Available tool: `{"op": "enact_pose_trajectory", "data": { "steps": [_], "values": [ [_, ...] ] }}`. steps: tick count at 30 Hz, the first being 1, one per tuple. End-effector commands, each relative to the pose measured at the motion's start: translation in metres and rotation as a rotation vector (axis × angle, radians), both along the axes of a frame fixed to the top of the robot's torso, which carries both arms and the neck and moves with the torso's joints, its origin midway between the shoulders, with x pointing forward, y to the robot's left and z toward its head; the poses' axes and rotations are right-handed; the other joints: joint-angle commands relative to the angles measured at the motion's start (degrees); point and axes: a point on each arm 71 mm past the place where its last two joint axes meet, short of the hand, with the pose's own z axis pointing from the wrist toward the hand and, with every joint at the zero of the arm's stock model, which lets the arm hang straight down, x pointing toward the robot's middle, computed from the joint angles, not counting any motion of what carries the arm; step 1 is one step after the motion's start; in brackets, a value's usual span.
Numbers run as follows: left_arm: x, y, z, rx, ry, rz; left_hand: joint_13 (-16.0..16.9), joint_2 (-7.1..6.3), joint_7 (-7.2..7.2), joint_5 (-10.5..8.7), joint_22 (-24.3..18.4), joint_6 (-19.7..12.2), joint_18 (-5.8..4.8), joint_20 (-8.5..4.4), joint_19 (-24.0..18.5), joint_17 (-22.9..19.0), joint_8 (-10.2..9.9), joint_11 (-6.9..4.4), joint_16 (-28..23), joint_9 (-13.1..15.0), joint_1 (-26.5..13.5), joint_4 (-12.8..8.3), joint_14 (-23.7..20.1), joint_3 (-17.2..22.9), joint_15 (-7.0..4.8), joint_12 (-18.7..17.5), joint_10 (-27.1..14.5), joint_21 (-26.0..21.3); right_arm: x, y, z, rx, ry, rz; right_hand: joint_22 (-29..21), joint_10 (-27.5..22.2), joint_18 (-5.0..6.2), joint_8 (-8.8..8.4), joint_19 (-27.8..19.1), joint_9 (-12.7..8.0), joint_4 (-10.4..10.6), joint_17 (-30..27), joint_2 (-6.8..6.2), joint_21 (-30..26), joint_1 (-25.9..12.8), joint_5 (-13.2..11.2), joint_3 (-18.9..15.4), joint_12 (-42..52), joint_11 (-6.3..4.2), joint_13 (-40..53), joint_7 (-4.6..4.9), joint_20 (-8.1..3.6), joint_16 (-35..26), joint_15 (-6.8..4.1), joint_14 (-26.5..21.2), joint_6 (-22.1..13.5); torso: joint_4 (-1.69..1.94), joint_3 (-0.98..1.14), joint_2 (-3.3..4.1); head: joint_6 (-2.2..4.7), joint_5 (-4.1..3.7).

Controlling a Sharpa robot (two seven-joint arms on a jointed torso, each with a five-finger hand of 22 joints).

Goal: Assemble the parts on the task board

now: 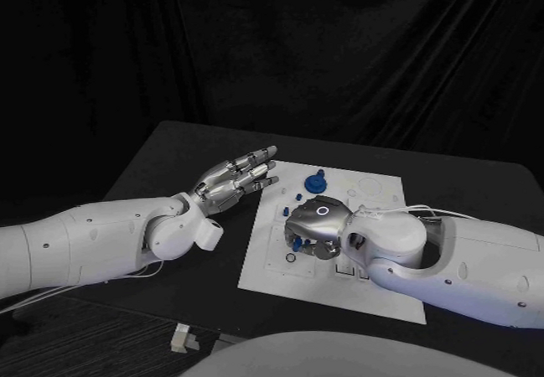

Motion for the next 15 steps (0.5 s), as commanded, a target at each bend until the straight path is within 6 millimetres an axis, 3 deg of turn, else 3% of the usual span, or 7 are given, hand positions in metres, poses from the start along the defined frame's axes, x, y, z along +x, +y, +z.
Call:
{"op": "enact_pose_trajectory", "data": {
  "steps": [1,15],
  "values": [
    [0.0001,-0.0001,0.0016,-0.017,-0.015,0.010,0.1,0.45,0.28,0.29,-0.1,0.2,0.86,-0.11,-0.2,0.0,0.4,0.46,0.1,0.1,-0.1,-0.2,-0.1,-0.2,-0.07,0.2,0.1,-0.1,-0.0013,0.0010,-0.0038,-0.032,-0.019,0.014,6.3,2.7,0.85,-0.24,-0.4,-0.1,0.0,-0.1,-0.28,-0.3,0.4,0.1,0.4,0.2,-2.13,0.2,0.06,-0.02,-0.4,-0.05,-0.4,-0.2,-0.13,-0.01,-0.01,0.00,0.26],
    [0.0007,-0.0015,0.0012,-0.020,-0.013,0.004,0.0,0.68,0.61,0.30,0.0,0.3,0.88,-0.20,-0.2,0.0,0.4,0.38,0.1,0.1,-0.2,-0.1,-0.1,-0.3,-0.19,0.2,0.0,-0.1,-0.0094,0.0072,-0.0075,-0.008,-0.007,0.041,6.2,3.4,0.92,-0.42,-0.5,0.0,-0.6,-0.7,-0.48,-0.6,0.5,0.1,0.9,0.4,-2.24,0.3,0.04,-0.08,-0.8,-0.12,-0.6,-0.1,-0.01,-0.01,-0.02,0.00,0.05]
  ]
}}
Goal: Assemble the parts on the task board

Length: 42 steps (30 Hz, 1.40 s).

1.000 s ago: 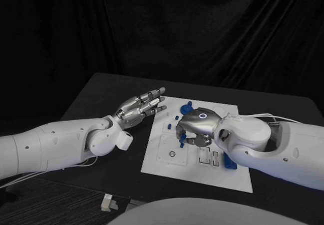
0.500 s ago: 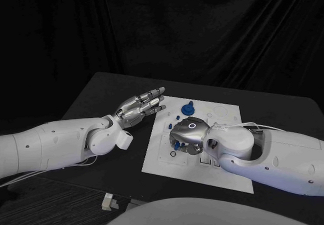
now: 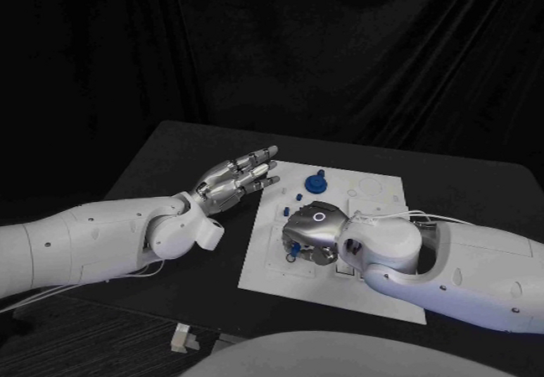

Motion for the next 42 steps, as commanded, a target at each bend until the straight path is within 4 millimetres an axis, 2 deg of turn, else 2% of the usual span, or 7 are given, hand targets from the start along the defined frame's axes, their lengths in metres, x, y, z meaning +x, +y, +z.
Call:
{"op": "enact_pose_trajectory", "data": {
  "steps": [1,10,24,37,42],
  "values": [
    [0.000,-0.001,0.001,-0.021,-0.012,0.003,0.1,0.45,0.30,0.30,0.0,0.0,0.88,-0.20,-0.2,0.0,0.2,0.39,0.1,0.1,0.0,-0.1,-0.1,-0.3,-0.19,0.2,0.0,-0.1,-0.004,0.002,0.001,0.006,-0.011,0.018,6.2,3.0,0.92,-0.37,-0.5,0.0,-0.1,-0.2,0.14,-0.3,0.6,0.1,0.3,0.3,-2.62,0.1,0.03,0.00,-0.3,0.08,-0.4,-0.1,0.03,-0.01,-0.02,0.00,-0.12],
    [0.001,-0.003,0.001,-0.023,-0.010,-0.003,0.0,0.46,0.31,0.30,0.0,-0.1,0.89,-0.20,-0.2,0.0,0.2,0.38,0.1,0.1,0.0,-0.1,-0.1,-0.3,-0.18,0.1,0.0,-0.1,-0.005,0.003,0.000,0.011,-0.008,0.020,6.2,3.2,0.95,-0.50,-0.6,0.0,-0.3,-0.4,0.03,-0.4,0.5,0.0,0.5,0.3,-2.64,0.2,0.06,-0.02,-0.5,0.06,-0.5,-0.2,-0.03,0.00,-0.01,0.00,-0.33],
    [0.001,-0.005,0.001,-0.025,-0.008,-0.011,0.0,0.55,0.35,0.29,0.1,-0.1,0.90,-0.17,-0.2,0.0,0.2,0.34,0.2,0.1,-0.1,0.0,-0.1,-0.3,-0.08,0.0,0.0,-0.1,-0.007,0.004,-0.008,-0.002,0.008,0.019,6.1,3.3,0.96,-0.75,-0.7,0.0,-0.5,-0.7,-0.07,-0.6,0.3,-0.1,0.6,0.3,-2.62,0.2,0.11,-0.02,-0.7,0.07,-0.7,-0.4,-0.03,-0.01,0.01,0.00,-0.25],
    [0.001,-0.006,0.000,-0.026,-0.005,-0.017,0.0,0.67,0.43,0.28,0.0,-0.2,0.91,-0.13,-0.2,0.0,0.2,0.28,0.2,0.1,-0.1,0.0,0.0,-0.3,0.10,0.0,-0.1,-0.1,-0.007,0.004,-0.011,-0.009,0.015,0.015,6.1,3.6,0.97,-0.85,-0.7,-0.1,-0.6,-0.9,-0.08,-0.6,0.2,-0.1,0.8,0.4,-2.66,0.3,0.11,-0.02,-0.9,0.06,-0.8,-0.4,0.00,-0.01,-0.03,0.00,-0.61],
    [0.002,-0.007,0.000,-0.027,-0.004,-0.019,0.0,0.67,0.43,0.28,0.0,-0.2,0.91,-0.13,-0.2,0.0,0.2,0.28,0.2,0.1,-0.1,0.0,0.0,-0.3,0.10,0.0,-0.1,-0.1,-0.007,0.003,-0.013,-0.021,0.019,0.007,6.0,3.3,1.02,-1.43,-1.0,-0.2,-0.7,-1.3,-0.23,-1.1,-0.6,-0.3,1.0,0.2,-2.52,0.3,0.28,0.02,-1.2,0.17,-1.0,-1.0,-0.03,0.00,-0.02,0.00,-0.64]
  ]
}}
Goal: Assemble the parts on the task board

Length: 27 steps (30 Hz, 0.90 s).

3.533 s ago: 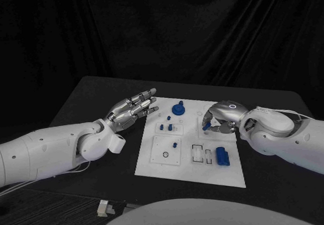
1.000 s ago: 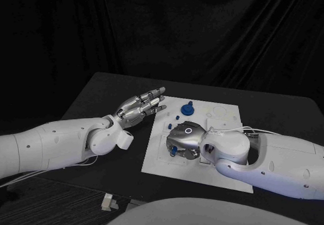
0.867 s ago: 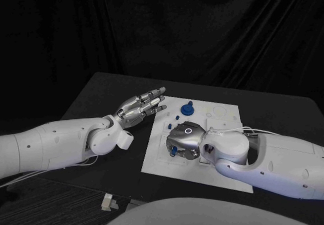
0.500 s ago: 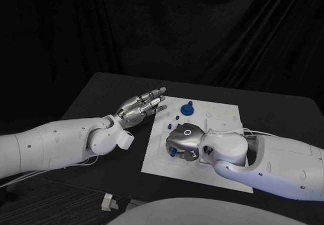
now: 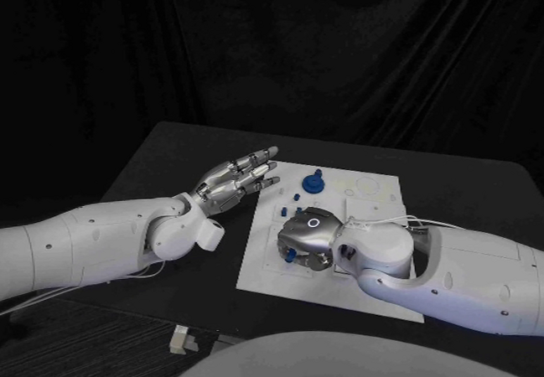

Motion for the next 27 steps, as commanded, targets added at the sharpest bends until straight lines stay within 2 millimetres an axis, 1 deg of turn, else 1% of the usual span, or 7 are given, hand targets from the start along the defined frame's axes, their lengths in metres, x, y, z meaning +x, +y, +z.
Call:
{"op": "enact_pose_trajectory", "data": {
  "steps": [1,5,8,10,13,19,27],
  "values": [
    [-0.0002,-0.0017,0.0011,-0.022,-0.005,-0.007,0.0,0.67,0.44,0.28,0.0,-0.2,0.91,-0.13,-0.2,0.0,0.2,0.29,0.2,0.1,-0.1,0.0,0.0,-0.3,0.10,0.0,-0.1,-0.1,-0.0010,-0.0003,-0.0033,-0.022,0.001,-0.002,5.9,2.9,1.03,-0.74,-0.7,-0.2,-0.1,-0.2,-0.31,-0.6,-0.9,-0.1,0.5,-0.1,-2.63,0.0,0.16,0.07,-0.5,0.05,-0.5,-1.2,-0.03,0.00,0.00,0.00,0.06],
    [0.0000,-0.0018,0.0010,-0.022,-0.005,-0.007,0.0,0.74,0.42,0.30,0.0,-0.2,0.92,-0.11,-0.2,0.0,0.1,0.29,0.2,0.1,-0.1,0.0,0.0,-0.3,0.15,0.0,-0.1,-0.1,-0.0011,-0.0006,-0.0049,-0.031,0.006,-0.001,5.7,2.1,1.15,-2.05,-1.2,-0.7,0.1,-0.7,-0.66,-1.7,-2.0,-0.5,0.6,-0.4,-2.35,0.0,0.55,0.27,-0.9,0.36,-0.9,-3.1,-0.04,-0.01,0.00,0.00,0.09],
    [0.0001,-0.0019,0.0009,-0.022,-0.005,-0.008,0.0,0.74,0.42,0.30,0.0,-0.2,0.92,-0.11,-0.2,0.0,0.1,0.29,0.2,0.1,-0.1,0.0,0.0,-0.3,0.15,0.0,-0.1,-0.1,-0.0013,-0.0011,-0.0059,-0.036,0.009,-0.002,5.5,0.3,1.33,-4.21,-1.7,-2.2,1.2,-1.0,-1.76,-2.6,-4.8,-1.4,0.3,-1.2,-2.29,-0.2,0.60,0.48,-1.1,0.61,-1.3,-8.8,-0.02,-0.01,0.01,0.00,0.08],
    [0.0003,-0.0019,0.0008,-0.022,-0.005,-0.008,0.0,0.74,0.42,0.30,0.0,-0.2,0.92,-0.11,-0.2,0.0,0.1,0.29,0.2,0.1,-0.1,0.0,0.0,-0.3,0.15,0.0,-0.1,-0.1,-0.0013,-0.0016,-0.0065,-0.040,0.011,-0.004,5.4,-1.8,1.33,-4.15,-1.9,-3.4,1.9,-1.0,-2.53,-2.9,-6.5,-2.2,0.0,-2.1,-1.80,-0.4,-1.08,0.77,-1.1,0.76,-1.5,-12.8,-0.01,-0.01,-0.01,0.00,0.08],
    [0.0005,-0.0020,0.0007,-0.022,-0.005,-0.008,0.0,0.74,0.42,0.30,0.0,-0.2,0.92,-0.11,-0.2,0.0,0.1,0.29,0.2,0.1,-0.1,0.0,0.0,-0.3,0.15,0.0,-0.1,-0.1,-0.0010,-0.0024,-0.0073,-0.046,0.013,-0.008,5.1,-2.5,1.47,-4.10,-2.2,-4.2,2.6,-1.6,-3.12,-4.0,-8.3,-3.9,-1.4,-2.3,-1.44,-0.3,-1.67,1.14,-1.4,1.14,-1.9,-15.0,0.00,0.00,0.00,0.00,0.07],
    [0.0007,-0.0019,0.0005,-0.022,-0.004,-0.008,0.0,0.74,0.42,0.30,0.0,-0.2,0.92,-0.11,-0.2,0.0,0.1,0.29,0.2,0.1,-0.1,0.0,0.0,-0.3,0.15,0.0,-0.1,-0.1,-0.0002,-0.0044,-0.0079,-0.050,0.012,-0.018,4.8,-3.6,1.71,-3.92,-2.7,-5.1,3.2,-2.4,-3.07,-5.6,-9.4,-6.1,-4.5,-2.2,-1.24,-0.1,-3.24,1.47,-1.8,1.36,-2.6,-17.4,-0.01,-0.01,-0.02,0.00,0.05],
    [0.0010,-0.0016,0.0003,-0.021,-0.003,-0.008,0.0,0.84,0.38,0.31,0.0,-0.3,0.92,-0.08,-0.2,0.0,0.1,0.31,0.2,0.1,-0.1,0.0,0.0,-0.3,0.24,-0.1,-0.1,-0.1,0.0017,-0.0073,-0.0070,-0.032,0.001,-0.035,4.2,-6.0,2.07,-3.64,-3.4,-5.5,3.6,-4.5,-2.38,-8.4,-9.3,-6.5,-7.3,-2.5,-0.77,-0.2,-3.59,1.75,-3.2,1.70,-3.5,-18.0,-0.01,0.00,-0.02,0.00,0.00]
  ]
}}
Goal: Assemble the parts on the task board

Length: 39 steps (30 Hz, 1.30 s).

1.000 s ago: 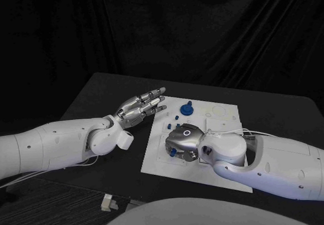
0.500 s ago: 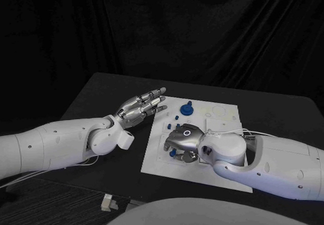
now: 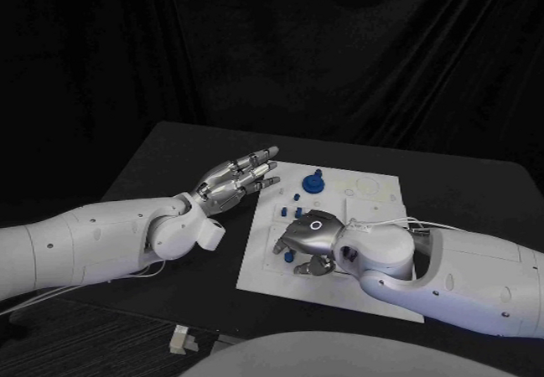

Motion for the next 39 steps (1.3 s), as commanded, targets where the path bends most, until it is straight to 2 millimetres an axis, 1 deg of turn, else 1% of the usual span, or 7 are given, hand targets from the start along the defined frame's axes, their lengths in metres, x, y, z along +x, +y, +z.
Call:
{"op": "enact_pose_trajectory", "data": {
  "steps": [1,12,21,28,32,36,39],
  "values": [
    [0.000,-0.002,0.001,-0.021,-0.003,-0.007,0.0,0.62,0.18,0.31,0.0,-0.1,0.92,-0.08,-0.2,0.0,0.1,0.31,0.2,0.1,0.1,0.0,0.0,-0.3,0.24,-0.1,-0.1,-0.1,0.001,-0.002,0.000,0.004,-0.016,-0.023,4.2,-0.9,1.21,0.38,-0.7,-0.1,0.1,-0.6,0.66,-1.0,-0.1,-0.4,-0.7,-0.5,0.10,-0.1,-0.07,0.05,-0.6,0.19,-0.6,-0.3,0.00,0.00,0.00,0.00,0.00],
    [-0.001,-0.001,0.001,-0.019,-0.001,-0.007,0.0,0.67,0.17,0.31,0.0,-0.1,0.92,-0.06,-0.2,0.0,0.1,0.33,0.2,0.1,0.1,0.1,0.0,-0.3,0.27,-0.1,-0.1,-0.1,0.006,-0.013,0.009,0.083,-0.063,-0.056,3.6,-5.5,1.44,0.65,-1.2,-0.3,0.1,-2.3,1.27,-3.5,0.4,-0.1,-2.5,-1.2,1.19,-0.4,0.19,0.75,-1.6,1.07,-1.4,0.1,-0.04,0.02,0.01,0.00,-0.21],
    [-0.001,0.000,0.001,-0.019,-0.001,-0.005,0.0,0.71,0.15,0.33,0.1,-0.1,0.92,-0.04,-0.2,0.0,0.1,0.35,0.2,0.1,0.1,0.0,0.0,-0.2,0.30,0.0,-0.1,-0.1,0.011,-0.029,0.051,0.263,-0.178,-0.040,4.0,-7.4,1.32,1.33,-0.5,-0.1,1.4,-1.4,1.66,-2.2,0.1,0.8,-3.3,-0.6,1.30,-0.3,0.50,0.84,-0.8,0.95,-0.7,1.6,0.00,0.02,0.02,0.00,-1.22],
    [-0.001,0.000,0.001,-0.018,-0.002,-0.003,0.0,0.71,0.15,0.33,0.1,-0.1,0.92,-0.04,-0.2,0.0,0.1,0.35,0.2,0.1,0.1,0.0,0.0,-0.2,0.30,0.0,-0.1,-0.1,0.024,-0.059,0.095,0.406,-0.192,-0.112,4.5,-4.0,1.07,1.89,0.6,-0.1,2.4,-0.3,2.36,-0.5,-0.2,0.9,-3.3,2.5,0.19,0.1,1.49,0.14,0.1,0.12,0.3,3.3,-0.02,0.02,-0.01,0.00,-2.04],
    [-0.001,-0.001,0.001,-0.020,-0.005,-0.002,0.0,0.72,0.12,0.34,0.1,-0.1,0.92,-0.02,-0.1,0.0,0.1,0.36,0.2,0.1,0.1,0.0,0.0,-0.2,0.32,0.0,-0.1,-0.1,0.036,-0.088,0.118,0.500,-0.150,-0.221,5.4,1.3,0.61,2.85,1.9,0.2,2.1,2.2,3.49,2.9,1.6,3.5,-1.6,6.5,-1.11,1.2,3.22,-0.48,1.9,-0.71,1.6,6.0,0.03,0.04,0.01,0.00,-2.70],
    [-0.001,-0.001,0.002,-0.022,-0.009,0.000,0.1,0.69,0.11,0.34,0.1,0.0,0.93,-0.02,-0.2,0.0,0.1,0.36,0.2,0.1,0.1,0.0,0.0,-0.3,0.31,0.1,-0.1,-0.1,0.046,-0.114,0.124,0.547,-0.085,-0.349,6.6,7.2,-0.22,3.80,3.6,0.5,1.8,6.4,2.61,8.6,2.5,4.3,-0.8,14.6,-3.67,5.7,2.90,-2.41,4.9,-2.74,3.3,8.8,0.05,0.04,0.03,0.00,-3.80],
    [-0.001,-0.001,0.002,-0.022,-0.010,0.002,0.1,0.69,0.11,0.34,0.1,0.0,0.93,-0.02,-0.2,0.0,0.1,0.36,0.2,0.1,0.1,0.0,0.0,-0.3,0.31,0.1,-0.1,-0.1,0.051,-0.128,0.123,0.548,-0.043,-0.419,6.4,2.6,-0.21,3.75,3.1,0.4,2.4,5.9,2.31,8.2,2.4,3.6,-0.3,24.0,-3.78,13.2,2.68,-2.68,4.4,-3.09,3.0,10.0,-0.01,0.04,0.03,0.00,-4.46]
  ]
}}
